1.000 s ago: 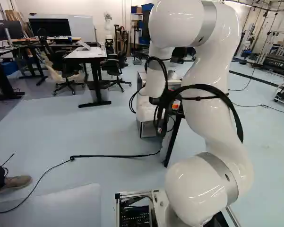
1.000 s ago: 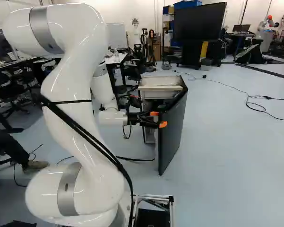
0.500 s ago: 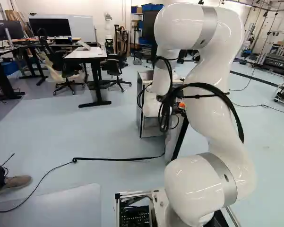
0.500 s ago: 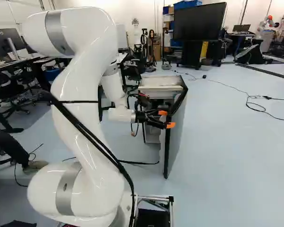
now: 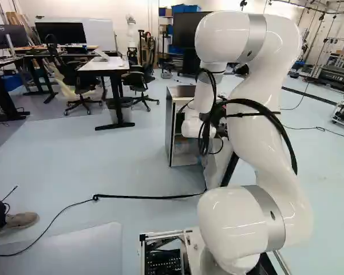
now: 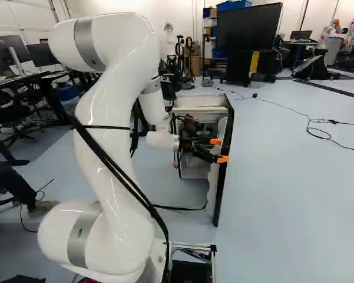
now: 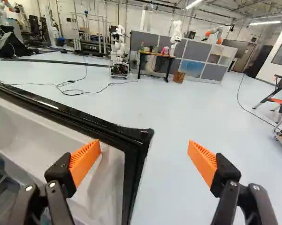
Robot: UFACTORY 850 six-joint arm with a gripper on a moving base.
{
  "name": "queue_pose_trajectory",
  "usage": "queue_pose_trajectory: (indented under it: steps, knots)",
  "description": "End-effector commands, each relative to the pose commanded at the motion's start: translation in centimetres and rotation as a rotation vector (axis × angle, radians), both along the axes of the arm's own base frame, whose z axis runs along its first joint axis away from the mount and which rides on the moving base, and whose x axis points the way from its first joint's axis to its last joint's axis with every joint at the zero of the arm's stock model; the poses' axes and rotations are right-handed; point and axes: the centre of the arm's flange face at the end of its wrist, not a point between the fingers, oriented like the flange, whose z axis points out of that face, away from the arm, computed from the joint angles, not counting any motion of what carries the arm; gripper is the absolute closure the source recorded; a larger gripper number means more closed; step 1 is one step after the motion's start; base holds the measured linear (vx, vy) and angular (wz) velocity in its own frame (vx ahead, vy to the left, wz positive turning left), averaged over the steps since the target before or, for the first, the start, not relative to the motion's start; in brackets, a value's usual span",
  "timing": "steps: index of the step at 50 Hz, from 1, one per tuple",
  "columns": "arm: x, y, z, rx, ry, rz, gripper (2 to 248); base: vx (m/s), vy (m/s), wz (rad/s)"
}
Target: Open the fridge door
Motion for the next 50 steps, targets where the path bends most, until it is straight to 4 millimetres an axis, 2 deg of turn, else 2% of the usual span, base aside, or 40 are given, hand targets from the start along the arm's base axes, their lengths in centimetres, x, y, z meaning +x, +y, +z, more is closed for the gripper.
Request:
queue_pose_trajectory:
  steps: [50]
  knots:
    - [4.2,-10.7,-0.1,-0.016,-0.100,-0.206,3,0.000,0.000,0.000]
